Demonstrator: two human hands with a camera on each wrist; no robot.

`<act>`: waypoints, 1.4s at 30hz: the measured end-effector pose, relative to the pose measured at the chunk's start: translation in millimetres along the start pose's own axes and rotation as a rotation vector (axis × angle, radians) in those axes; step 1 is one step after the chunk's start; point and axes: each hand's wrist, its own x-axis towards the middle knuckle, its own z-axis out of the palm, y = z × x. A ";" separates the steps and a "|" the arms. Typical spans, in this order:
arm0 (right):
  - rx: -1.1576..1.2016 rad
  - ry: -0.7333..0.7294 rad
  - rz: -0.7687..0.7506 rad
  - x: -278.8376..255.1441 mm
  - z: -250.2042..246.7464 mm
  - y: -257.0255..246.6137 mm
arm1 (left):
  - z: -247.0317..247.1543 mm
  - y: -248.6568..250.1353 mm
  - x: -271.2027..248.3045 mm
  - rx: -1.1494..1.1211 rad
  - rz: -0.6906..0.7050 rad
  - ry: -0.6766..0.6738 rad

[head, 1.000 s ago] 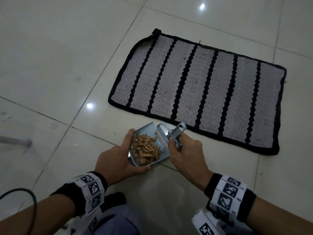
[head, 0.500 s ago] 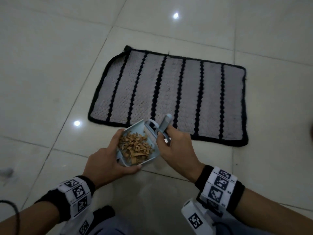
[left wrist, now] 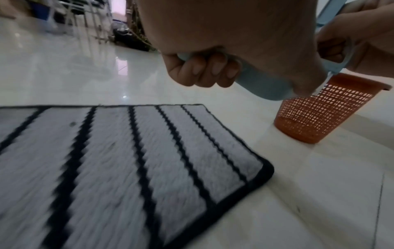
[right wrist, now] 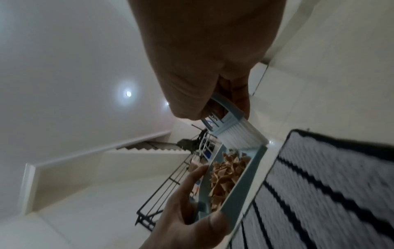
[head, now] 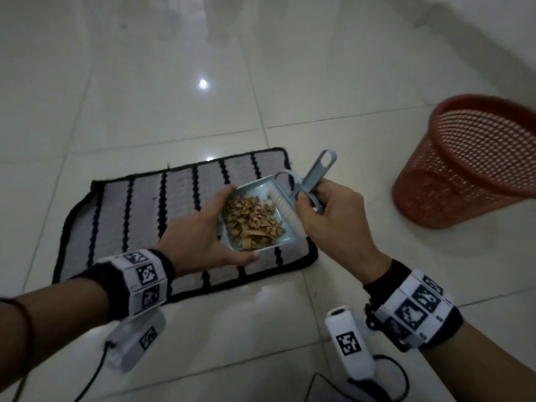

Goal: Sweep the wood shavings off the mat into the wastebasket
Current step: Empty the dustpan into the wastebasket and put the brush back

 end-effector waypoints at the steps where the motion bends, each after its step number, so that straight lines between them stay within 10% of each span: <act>1: -0.006 0.036 0.011 9.2 -13.5 4.3 | -4.9 15.6 17.2 0.017 0.033 -0.002; 21: -0.080 0.603 0.315 101.7 -271.8 143.2 | -4.6 339.8 271.5 0.591 0.542 0.099; 31: -0.190 0.728 0.524 56.6 -278.7 163.5 | 26.5 391.4 278.2 0.930 0.770 0.061; 37: 0.088 1.019 0.601 64.0 -260.8 157.6 | 28.4 387.4 275.3 0.787 0.730 0.060; 42: 0.060 0.953 0.671 70.2 -245.3 162.3 | 29.4 381.7 270.6 0.659 0.688 0.035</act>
